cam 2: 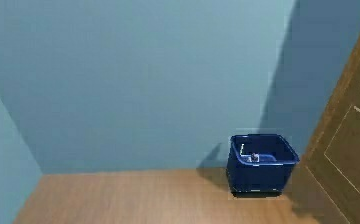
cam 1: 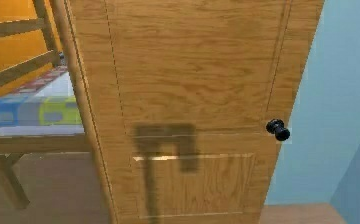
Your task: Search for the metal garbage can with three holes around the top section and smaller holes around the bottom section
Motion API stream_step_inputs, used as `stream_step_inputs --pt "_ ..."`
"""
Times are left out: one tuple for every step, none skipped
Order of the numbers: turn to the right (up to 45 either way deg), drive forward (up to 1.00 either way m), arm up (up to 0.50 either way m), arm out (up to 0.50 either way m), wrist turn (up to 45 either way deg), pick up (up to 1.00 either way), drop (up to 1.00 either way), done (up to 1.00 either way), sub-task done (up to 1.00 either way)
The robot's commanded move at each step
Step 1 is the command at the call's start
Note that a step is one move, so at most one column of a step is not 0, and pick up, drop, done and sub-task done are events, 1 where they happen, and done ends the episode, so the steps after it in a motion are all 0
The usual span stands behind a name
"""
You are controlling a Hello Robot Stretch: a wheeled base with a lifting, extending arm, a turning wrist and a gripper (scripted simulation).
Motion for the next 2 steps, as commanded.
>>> stream_step_inputs --pt "0.0 0.30 0.00 0.00 0.0 0.00 0.00 0.00 0.00" --pt "-45.0 0.00 0.00 0.00 0.0 0.00 0.00 0.00 0.00"
